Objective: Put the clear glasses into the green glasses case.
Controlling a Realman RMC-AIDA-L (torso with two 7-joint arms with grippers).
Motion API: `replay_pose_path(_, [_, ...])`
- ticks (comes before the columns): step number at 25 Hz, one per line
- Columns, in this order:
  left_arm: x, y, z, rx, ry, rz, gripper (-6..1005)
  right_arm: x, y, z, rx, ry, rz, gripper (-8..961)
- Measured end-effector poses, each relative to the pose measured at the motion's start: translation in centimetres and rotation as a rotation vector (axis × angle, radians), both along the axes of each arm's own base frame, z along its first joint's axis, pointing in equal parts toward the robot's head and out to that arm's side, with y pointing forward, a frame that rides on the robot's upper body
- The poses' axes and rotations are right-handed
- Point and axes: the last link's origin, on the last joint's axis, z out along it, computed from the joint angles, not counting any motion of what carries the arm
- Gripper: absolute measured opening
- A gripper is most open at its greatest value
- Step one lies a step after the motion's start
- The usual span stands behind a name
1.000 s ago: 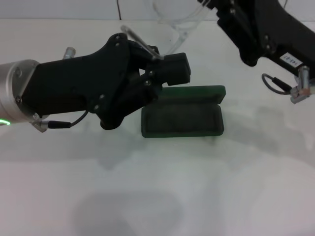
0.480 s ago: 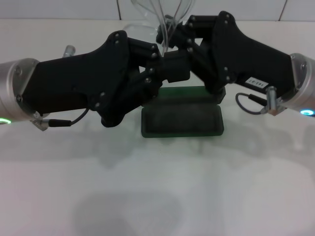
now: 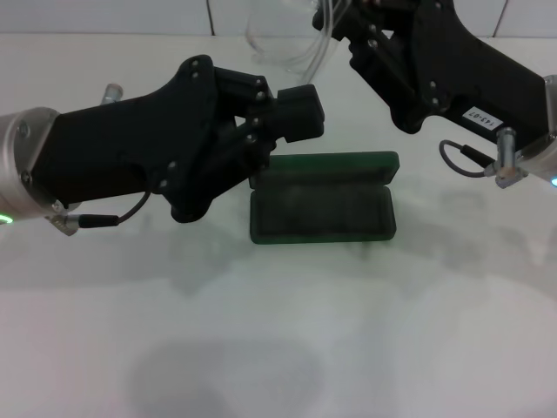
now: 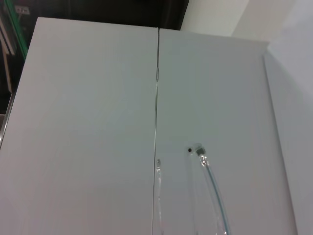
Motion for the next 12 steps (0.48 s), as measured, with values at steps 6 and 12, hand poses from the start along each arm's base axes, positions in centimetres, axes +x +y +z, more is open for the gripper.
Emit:
replay_pose_path(6, [0.0,0.3,0.3,0.020,-0.008,0.009,44,-0.3,0.0,-0.7,-0.018,-0.033,0.016,52])
replay_pose_path(12, [-0.1,0.4,0.6,0.041,-0.018,0.015,44,-0.6,-0.3,-1.7,-0.042,-0.097,0.048,52])
